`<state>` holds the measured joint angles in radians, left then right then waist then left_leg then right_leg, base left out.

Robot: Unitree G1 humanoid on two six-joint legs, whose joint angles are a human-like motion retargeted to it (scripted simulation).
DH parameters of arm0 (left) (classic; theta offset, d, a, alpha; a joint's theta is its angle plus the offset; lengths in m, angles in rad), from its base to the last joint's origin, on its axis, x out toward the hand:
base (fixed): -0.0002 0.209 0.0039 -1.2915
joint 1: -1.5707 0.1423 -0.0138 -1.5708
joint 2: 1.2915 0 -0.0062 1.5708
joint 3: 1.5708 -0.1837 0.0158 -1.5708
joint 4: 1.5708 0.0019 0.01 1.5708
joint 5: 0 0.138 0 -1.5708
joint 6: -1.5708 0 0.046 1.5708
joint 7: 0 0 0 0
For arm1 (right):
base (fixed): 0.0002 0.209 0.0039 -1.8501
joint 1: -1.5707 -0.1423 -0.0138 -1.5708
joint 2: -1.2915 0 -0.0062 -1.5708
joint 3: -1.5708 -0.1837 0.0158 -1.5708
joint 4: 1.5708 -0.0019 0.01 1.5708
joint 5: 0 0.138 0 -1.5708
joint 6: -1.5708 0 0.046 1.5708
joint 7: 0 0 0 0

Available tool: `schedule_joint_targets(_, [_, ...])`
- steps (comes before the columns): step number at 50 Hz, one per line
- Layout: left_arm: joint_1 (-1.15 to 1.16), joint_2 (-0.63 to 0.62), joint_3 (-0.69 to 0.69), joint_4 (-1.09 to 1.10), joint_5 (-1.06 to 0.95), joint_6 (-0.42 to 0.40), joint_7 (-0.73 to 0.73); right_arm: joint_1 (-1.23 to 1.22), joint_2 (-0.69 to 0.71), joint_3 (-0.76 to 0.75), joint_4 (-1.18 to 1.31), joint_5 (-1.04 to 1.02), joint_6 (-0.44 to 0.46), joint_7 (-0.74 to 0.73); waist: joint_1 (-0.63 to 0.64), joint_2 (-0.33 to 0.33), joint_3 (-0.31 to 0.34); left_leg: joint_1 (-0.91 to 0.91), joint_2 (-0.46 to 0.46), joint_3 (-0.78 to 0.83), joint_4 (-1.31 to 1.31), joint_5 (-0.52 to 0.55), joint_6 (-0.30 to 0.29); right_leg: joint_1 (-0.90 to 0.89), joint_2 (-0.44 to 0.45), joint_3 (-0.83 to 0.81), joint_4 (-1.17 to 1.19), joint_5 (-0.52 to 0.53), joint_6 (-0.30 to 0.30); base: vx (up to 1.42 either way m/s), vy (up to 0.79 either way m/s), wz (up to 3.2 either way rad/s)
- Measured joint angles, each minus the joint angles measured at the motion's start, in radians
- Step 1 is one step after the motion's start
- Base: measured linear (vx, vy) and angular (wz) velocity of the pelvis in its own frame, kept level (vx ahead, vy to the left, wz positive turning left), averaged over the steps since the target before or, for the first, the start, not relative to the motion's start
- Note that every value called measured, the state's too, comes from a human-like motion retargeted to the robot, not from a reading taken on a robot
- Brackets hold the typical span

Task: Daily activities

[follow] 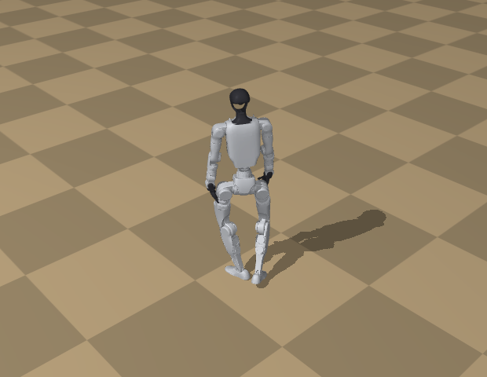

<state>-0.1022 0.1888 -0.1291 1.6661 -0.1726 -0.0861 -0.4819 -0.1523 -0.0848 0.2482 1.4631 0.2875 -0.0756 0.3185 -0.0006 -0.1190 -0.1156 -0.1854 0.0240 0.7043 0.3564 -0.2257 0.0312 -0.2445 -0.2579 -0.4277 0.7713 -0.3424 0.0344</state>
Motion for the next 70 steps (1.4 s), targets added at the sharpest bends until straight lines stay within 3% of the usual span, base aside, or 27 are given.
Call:
schedule_joint_targets(3, [-0.001, -0.018, -0.024, -0.003, 0.02, 0.007, 0.009, -0.011, -0.007, -0.002, 0.013, 0.001, 0.005, -0.006, -0.061, -0.026, 0.019, 0.08, -0.087, 0.008, -0.086, -0.033, 0.021, -0.093, -0.087, 0.051, 0.174, -0.098, -0.015, 0.23, 0.11, 0.22])
schedule_joint_targets(6, [-0.024, -0.02, -0.037, 0.005, 0.039, 0.021, 0.0, -0.026, -0.001, -0.01, 0.027, 0.001, 0.009, 0.003, -0.122, -0.046, 0.025, 0.153, -0.169, 0.014, -0.207, -0.045, 0.029, -0.182, -0.117, 0.08, 0.145, -0.187, -0.012, 0.26, 0.07, 0.34])
schedule_joint_targets(9, [-0.067, -0.002, -0.025, 0.023, 0.043, 0.027, -0.029, -0.039, 0.012, -0.02, 0.047, 0.011, 0.012, 0.024, -0.143, -0.021, 0.021, 0.226, -0.207, 0.014, -0.401, 0.024, 0.021, -0.202, -0.043, 0.06, -0.046, -0.169, -0.004, 0.3, 0.01, 0.06])
schedule_joint_targets(14, [-0.082, 0.012, 0.007, 0.004, 0.015, 0.02, -0.034, -0.006, 0.014, -0.024, 0.04, 0.006, 0.009, 0.031, -0.135, -0.029, -0.003, 0.254, -0.224, 0.043, -0.404, 0.055, 0.019, -0.19, -0.048, 0.055, -0.088, -0.131, -0.002, 0.31, -0.03, 0.15])
schedule_joint_targets(17, [-0.085, 0.025, 0.012, -0.016, -0.003, 0.009, -0.008, 0.005, 0.015, -0.021, 0.016, -0.002, 0.004, 0.018, -0.111, -0.021, 0.009, 0.229, -0.147, 0.07, -0.237, 0.056, 0.027, -0.083, 0.0, 0.03, -0.217, -0.042, 0.0, 0.37, -0.06, 0.06])
schedule_joint_targets(19, [-0.077, 0.023, 0.003, -0.023, 0.0, 0.003, 0.008, 0.013, 0.015, -0.007, 0.006, 0.001, 0.0, 0.007, -0.09, -0.044, 0.019, 0.203, -0.124, 0.089, -0.128, 0.059, 0.05, -0.07, -0.026, 0.039, -0.197, -0.023, 0.014, 0.32, -0.06, -0.05])
schedule_joint_targets(23, [-0.068, 0.025, -0.022, -0.025, 0.018, 0.0, 0.047, 0.015, 0.024, 0.016, -0.011, 0.004, -0.003, -0.03, -0.036, -0.08, 0.058, 0.07, -0.042, 0.093, 0.115, -0.08, 0.097, -0.027, -0.06, 0.005, -0.164, -0.069, 0.021, 0.3, -0.06, 0.01])
schedule_joint_targets(26, [-0.068, 0.025, -0.029, -0.009, 0.026, 0.004, 0.057, 0.01, 0.031, 0.021, -0.015, -0.008, -0.002, -0.049, 0.005, -0.051, 0.07, -0.042, 0.012, 0.048, 0.142, -0.131, 0.058, 0.005, -0.026, -0.051, -0.14, -0.094, 0.017, 0.33, -0.03, 0.16])
schedule_joint_targets(29, [-0.072, 0.015, -0.022, 0.012, -0.002, 0.009, 0.047, 0.007, 0.022, 0.011, -0.016, -0.012, -0.001, -0.049, 0.023, -0.005, 0.05, -0.057, 0.004, -0.016, 0.025, -0.039, 0.015, 0.04, 0.024, -0.091, -0.167, -0.019, 0.004, 0.4, -0.01, 0.11])
schedule_joint_targets(33, [-0.063, 0.01, -0.024, 0.003, -0.038, 0.007, 0.054, 0.026, 0.013, 0.013, -0.027, -0.011, -0.003, -0.047, -0.01, -0.01, 0.049, 0.002, -0.032, -0.059, 0.012, 0.034, 0.0, -0.023, -0.043, -0.053, -0.013, 0.008, -0.011, 0.38, 0.01, 0.3])
schedule_joint_targets(37, [-0.074, 0.017, -0.04, -0.001, -0.055, 0.005, 0.074, 0.031, 0.011, 0.034, -0.023, 0.008, -0.001, -0.039, -0.05, -0.02, 0.046, 0.077, -0.079, -0.061, -0.045, 0.119, -0.019, -0.092, -0.062, -0.015, -0.067, 0.038, 0.013, 0.41, 0.01, 0.21])
schedule_joint_targets(40, [-0.075, 0.015, -0.049, 0.005, -0.053, 0.007, 0.072, 0.037, 0.019, 0.041, -0.009, 0.033, 0.001, -0.034, -0.052, -0.029, 0.043, 0.09, -0.074, -0.046, 0.017, 0.103, 0.013, -0.1, -0.059, -0.005, -0.129, 0.063, 0.03, 0.38, -0.01, -0.12])
schedule_joint_targets(44, [-0.074, 0.015, -0.049, 0.006, -0.038, 0.014, 0.051, 0.036, 0.028, 0.03, -0.005, 0.043, 0.003, -0.039, -0.016, -0.038, 0.053, 0.036, -0.025, -0.04, 0.173, -0.044, 0.065, -0.052, -0.06, -0.029, -0.124, -0.012, 0.005, 0.36, -0.04, -0.39])
schedule_joint_targets(47, [-0.078, 0.017, -0.053, 0.003, -0.022, 0.016, 0.027, 0.031, 0.028, 0.013, -0.008, 0.037, 0.007, -0.052, 0.014, -0.019, 0.067, -0.017, 0.006, -0.068, 0.169, -0.089, 0.053, 0.001, -0.015, -0.052, -0.161, -0.007, 0.011, 0.35, -0.05, -0.47])
schedule_joint_targets(49, [-0.079, 0.013, -0.061, -0.003, -0.015, 0.016, 0.013, 0.033, 0.022, 0.006, -0.008, 0.03, 0.012, -0.054, 0.037, 0.003, 0.068, -0.027, 0.006, -0.092, 0.091, -0.05, 0.029, 0.049, 0.036, -0.069, -0.241, 0.044, 0.016, 0.31, -0.04, -0.61])
schedule_joint_targets(58, [-0.053, 0.017, -0.087, -0.044, -0.026, 0.011, 0.027, 0.068, -0.001, 0.025, -0.021, 0.003, 0.011, -0.064, 0.035, -0.008, 0.048, -0.003, -0.072, -0.135, -0.034, 0.101, -0.001, 0.011, -0.026, -0.065, -0.132, 0.085, 0.024, 0.23, -0.05, -0.51])
schedule_joint_targets(60, [-0.053, 0.028, -0.085, -0.046, -0.032, 0.007, 0.039, 0.064, 0.001, 0.03, -0.034, -0.006, 0.013, -0.068, 0.025, -0.01, 0.031, 0.051, -0.114, -0.133, -0.202, 0.231, -0.017, 0.001, -0.007, -0.056, -0.191, 0.142, 0.032, 0.25, -0.07, -0.75])
schedule_joint_targets(62, [-0.037, 0.026, -0.092, -0.047, -0.03, 0.004, 0.044, 0.071, 0.003, 0.037, -0.045, -0.007, 0.008, -0.073, 0.013, -0.019, 0.035, 0.047, -0.125, -0.143, -0.205, 0.284, -0.034, -0.026, -0.03, -0.045, -0.154, 0.171, 0.041, 0.19, -0.08, -0.89])
schedule_joint_targets(66, [-0.009, 0.027, -0.106, -0.045, -0.014, -0.003, 0.061, 0.076, 0.01, 0.05, -0.069, 0.005, 0.0, -0.082, -0.011, -0.043, 0.021, 0.021, -0.16, -0.169, -0.273, 0.319, -0.047, -0.087, -0.05, -0.018, -0.101, 0.19, 0.058, 0.21, -0.08, -1.2])
schedule_joint_targets(70, [0.018, 0.03, -0.115, -0.043, 0.003, -0.012, 0.085, 0.074, 0.016, 0.063, -0.087, 0.026, -0.014, -0.093, -0.028, -0.067, -0.012, 0.005, -0.194, -0.21, -0.386, 0.331, -0.033, -0.131, -0.046, 0.013, -0.074, 0.144, 0.053, 0.23, -0.07, -1.59])
